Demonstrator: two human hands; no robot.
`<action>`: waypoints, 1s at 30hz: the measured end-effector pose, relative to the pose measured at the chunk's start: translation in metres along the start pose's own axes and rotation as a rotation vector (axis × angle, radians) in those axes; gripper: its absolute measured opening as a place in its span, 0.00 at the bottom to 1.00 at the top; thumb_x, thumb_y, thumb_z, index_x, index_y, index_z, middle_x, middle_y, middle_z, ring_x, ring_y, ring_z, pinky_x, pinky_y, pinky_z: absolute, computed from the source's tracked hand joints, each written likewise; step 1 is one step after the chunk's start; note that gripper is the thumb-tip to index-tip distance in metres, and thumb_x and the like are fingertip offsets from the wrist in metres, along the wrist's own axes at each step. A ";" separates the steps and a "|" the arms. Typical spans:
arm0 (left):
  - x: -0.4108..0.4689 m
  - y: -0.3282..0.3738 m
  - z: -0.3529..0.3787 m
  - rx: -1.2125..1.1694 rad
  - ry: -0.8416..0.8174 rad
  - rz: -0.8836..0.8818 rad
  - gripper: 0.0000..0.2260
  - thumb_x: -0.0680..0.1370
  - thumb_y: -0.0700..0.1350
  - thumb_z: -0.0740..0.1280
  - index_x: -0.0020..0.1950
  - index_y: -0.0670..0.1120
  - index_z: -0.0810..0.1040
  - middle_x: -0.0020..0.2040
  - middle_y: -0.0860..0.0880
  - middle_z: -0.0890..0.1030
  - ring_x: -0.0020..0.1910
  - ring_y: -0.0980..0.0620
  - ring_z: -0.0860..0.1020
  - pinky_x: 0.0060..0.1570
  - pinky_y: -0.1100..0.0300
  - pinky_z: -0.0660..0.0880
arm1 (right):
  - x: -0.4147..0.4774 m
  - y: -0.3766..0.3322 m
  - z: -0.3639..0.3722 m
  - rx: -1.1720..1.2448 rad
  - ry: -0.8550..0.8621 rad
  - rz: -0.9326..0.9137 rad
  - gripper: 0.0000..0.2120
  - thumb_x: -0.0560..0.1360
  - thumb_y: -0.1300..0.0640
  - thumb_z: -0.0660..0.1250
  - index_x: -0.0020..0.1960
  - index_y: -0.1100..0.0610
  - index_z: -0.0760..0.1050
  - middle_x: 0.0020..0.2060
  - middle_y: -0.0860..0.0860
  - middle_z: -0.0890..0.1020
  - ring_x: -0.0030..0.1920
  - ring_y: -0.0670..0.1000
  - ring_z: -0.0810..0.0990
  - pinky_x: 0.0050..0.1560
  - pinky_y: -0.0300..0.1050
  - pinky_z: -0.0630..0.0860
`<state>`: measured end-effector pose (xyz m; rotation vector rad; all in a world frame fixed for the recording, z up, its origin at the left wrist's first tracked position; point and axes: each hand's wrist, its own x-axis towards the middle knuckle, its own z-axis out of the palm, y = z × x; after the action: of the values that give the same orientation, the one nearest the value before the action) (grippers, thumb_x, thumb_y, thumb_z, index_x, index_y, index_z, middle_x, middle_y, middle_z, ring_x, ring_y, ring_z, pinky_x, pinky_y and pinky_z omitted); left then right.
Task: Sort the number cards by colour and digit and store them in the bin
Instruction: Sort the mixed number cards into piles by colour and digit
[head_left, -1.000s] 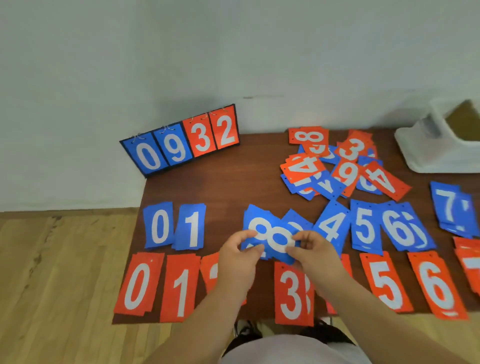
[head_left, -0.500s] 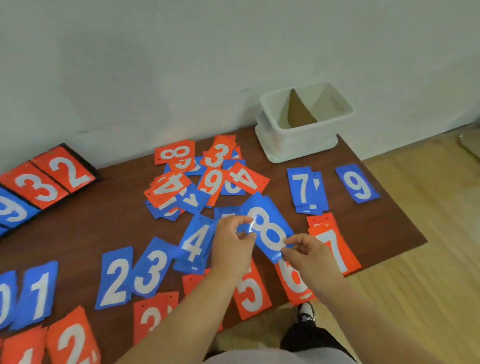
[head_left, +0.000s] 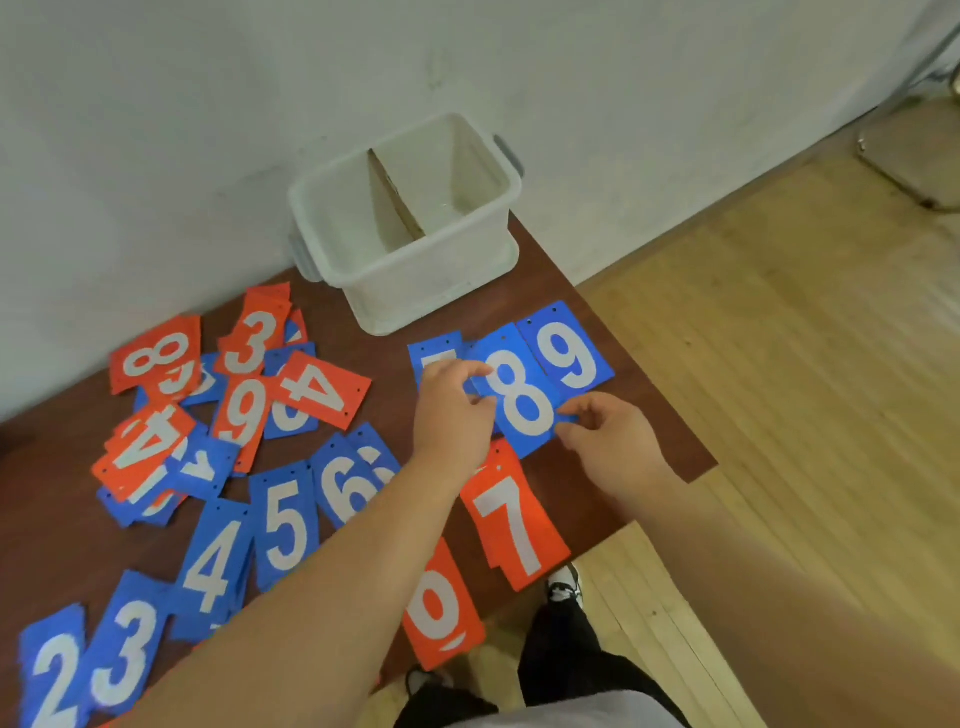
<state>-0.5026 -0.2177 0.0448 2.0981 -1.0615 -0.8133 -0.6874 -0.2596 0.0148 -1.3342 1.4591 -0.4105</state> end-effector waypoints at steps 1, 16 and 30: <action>0.007 0.000 0.001 0.025 -0.001 0.006 0.15 0.77 0.36 0.70 0.56 0.56 0.79 0.62 0.55 0.69 0.43 0.62 0.80 0.45 0.71 0.73 | 0.007 0.000 0.000 -0.018 -0.010 -0.010 0.04 0.74 0.57 0.73 0.47 0.49 0.80 0.40 0.50 0.82 0.35 0.47 0.77 0.36 0.41 0.73; 0.042 -0.068 0.006 0.812 -0.271 0.033 0.30 0.81 0.60 0.62 0.81 0.61 0.53 0.82 0.52 0.51 0.79 0.43 0.51 0.72 0.39 0.59 | 0.062 -0.004 0.033 -0.722 -0.121 -0.178 0.22 0.81 0.50 0.62 0.74 0.46 0.70 0.58 0.50 0.82 0.55 0.55 0.81 0.49 0.48 0.78; -0.017 -0.110 -0.109 0.598 0.102 -0.183 0.27 0.77 0.61 0.69 0.73 0.53 0.70 0.71 0.49 0.69 0.70 0.42 0.68 0.65 0.43 0.71 | 0.039 -0.078 0.097 -0.653 -0.283 -0.388 0.20 0.79 0.51 0.66 0.71 0.49 0.72 0.61 0.51 0.78 0.53 0.51 0.80 0.49 0.47 0.77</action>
<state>-0.3794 -0.1232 0.0303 2.7356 -1.1698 -0.4954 -0.5591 -0.2809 0.0233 -2.1165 1.1277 0.0330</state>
